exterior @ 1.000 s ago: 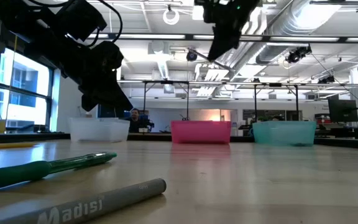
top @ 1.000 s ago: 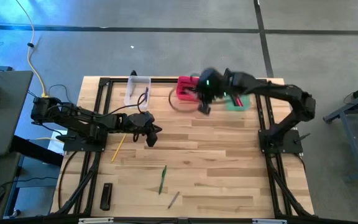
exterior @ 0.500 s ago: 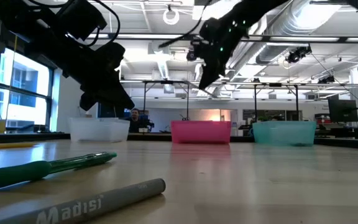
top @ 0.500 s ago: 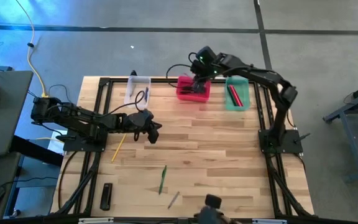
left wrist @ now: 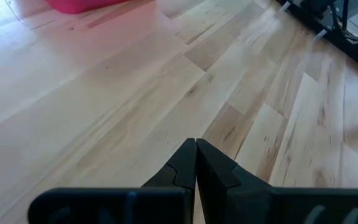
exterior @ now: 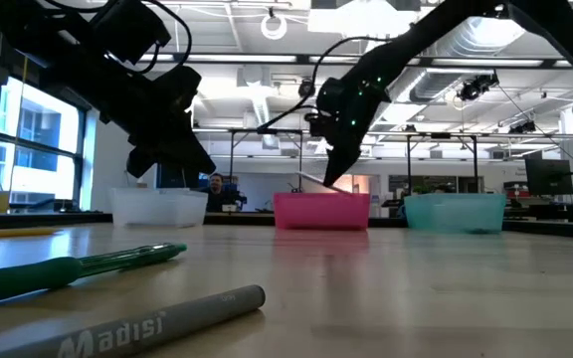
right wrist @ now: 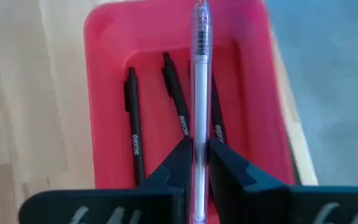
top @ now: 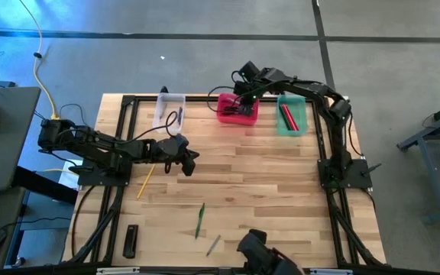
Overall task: Sort crayons/erasers/pens/pencils in bins
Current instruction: Put the pink pen into the red bin
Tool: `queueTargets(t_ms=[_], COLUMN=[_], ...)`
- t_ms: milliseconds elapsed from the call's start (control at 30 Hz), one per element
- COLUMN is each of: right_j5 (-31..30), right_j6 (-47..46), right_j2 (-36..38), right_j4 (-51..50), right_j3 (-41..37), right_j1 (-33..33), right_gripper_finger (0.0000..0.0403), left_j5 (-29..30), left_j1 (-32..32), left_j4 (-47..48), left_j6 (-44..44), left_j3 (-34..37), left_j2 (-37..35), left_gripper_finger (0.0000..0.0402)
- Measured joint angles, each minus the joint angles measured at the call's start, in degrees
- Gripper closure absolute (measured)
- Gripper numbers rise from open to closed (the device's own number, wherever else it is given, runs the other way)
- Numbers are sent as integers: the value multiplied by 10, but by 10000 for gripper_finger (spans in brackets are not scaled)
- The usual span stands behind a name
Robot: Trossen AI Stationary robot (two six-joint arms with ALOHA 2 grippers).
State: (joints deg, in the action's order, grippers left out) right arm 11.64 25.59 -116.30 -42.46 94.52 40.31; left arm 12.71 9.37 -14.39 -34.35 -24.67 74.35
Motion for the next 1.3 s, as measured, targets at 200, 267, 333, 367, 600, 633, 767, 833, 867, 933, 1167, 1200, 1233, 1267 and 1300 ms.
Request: queueTargets(t_ms=[200,267,333,367,600,633,767,833,867,933,1167,1200,1233,1267,1300], right_j5=[0,-3,-7,-9,-18,-18,-19,-19,-19,-19,-19,-19,-18,-17,-15], right_j6=[3,3,4,4,4,4,4,1,0,0,1,1,-1,-1,-2], right_j2=[-41,-45,-47,-49,-49,-49,-49,-49,-49,-49,-49,-49,-50,-54,-58], right_j4=[15,23,29,34,74,76,76,76,76,76,72,71,70,70,66], right_j3=[0,0,0,0,-2,-2,-2,-2,-3,-3,-3,-3,-3,-3,-3], right_j1=[-1,-1,-1,-1,3,3,3,3,3,3,4,5,6,6,6], right_gripper_finger=[376,376,376,376,375,375,375,375,375,375,375,375,375,375,375], left_j5=[8,10,11,11,16,16,16,16,16,16,12,7,1,-7,-15], left_j1=[0,0,0,0,0,0,2,6,9,16,46,52,58,64,69], left_j4=[0,0,0,0,0,0,1,4,7,17,74,78,79,82,87], left_j6=[3,4,4,4,0,0,-5,-5,-6,-6,-5,-2,-1,0,0], left_j3=[0,0,0,0,0,0,0,0,0,0,0,0,0,0,0], left_j2=[0,0,0,0,0,0,0,0,0,0,-18,-22,-24,-26,-27], left_gripper_finger=[401,401,401,401,401,401,401,401,401,401,401,401,401,401,402])
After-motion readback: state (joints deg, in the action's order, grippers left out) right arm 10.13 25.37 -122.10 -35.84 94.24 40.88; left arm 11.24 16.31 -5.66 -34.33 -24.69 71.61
